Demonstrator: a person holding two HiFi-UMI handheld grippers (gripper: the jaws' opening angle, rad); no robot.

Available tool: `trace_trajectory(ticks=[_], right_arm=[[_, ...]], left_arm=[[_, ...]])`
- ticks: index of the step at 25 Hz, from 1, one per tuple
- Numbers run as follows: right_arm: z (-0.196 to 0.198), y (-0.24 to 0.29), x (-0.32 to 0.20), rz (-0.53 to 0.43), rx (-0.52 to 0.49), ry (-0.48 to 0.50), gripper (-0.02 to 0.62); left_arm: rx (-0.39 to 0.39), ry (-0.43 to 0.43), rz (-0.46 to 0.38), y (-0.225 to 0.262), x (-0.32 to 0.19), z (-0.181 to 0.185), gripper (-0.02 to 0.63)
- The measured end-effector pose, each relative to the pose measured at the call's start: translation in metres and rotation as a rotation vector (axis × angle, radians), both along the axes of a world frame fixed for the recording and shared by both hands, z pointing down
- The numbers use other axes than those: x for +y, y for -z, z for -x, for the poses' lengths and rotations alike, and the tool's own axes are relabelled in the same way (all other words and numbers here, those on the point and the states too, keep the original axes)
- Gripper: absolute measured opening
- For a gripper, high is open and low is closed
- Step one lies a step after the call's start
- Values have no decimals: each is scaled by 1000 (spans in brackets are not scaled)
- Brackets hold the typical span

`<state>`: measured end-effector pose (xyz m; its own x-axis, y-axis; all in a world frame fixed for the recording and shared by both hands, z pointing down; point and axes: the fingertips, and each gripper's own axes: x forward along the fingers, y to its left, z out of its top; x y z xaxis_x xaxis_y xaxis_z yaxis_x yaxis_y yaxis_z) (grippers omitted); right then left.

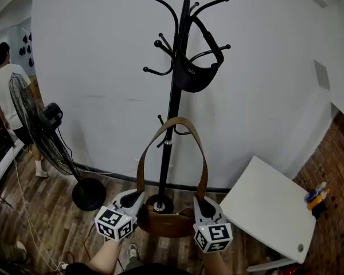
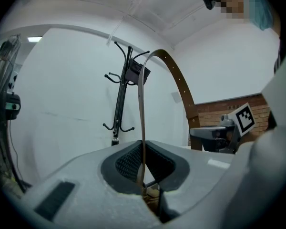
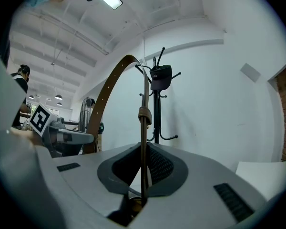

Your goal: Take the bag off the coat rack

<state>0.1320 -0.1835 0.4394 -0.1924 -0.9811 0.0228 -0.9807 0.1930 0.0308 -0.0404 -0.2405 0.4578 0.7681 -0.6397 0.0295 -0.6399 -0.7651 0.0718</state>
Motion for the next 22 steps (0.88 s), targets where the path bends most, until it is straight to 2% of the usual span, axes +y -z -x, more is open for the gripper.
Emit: trace_trajectory(ticks=[5,22], right_arm=[[-4,-18,14,37,-4,-4,25],[-8,-56,43,119,-13,21,25]], left_arm=[[-8,-10,46,-20,17,-6,17],[-8,4,104,-48,52,-11,17]])
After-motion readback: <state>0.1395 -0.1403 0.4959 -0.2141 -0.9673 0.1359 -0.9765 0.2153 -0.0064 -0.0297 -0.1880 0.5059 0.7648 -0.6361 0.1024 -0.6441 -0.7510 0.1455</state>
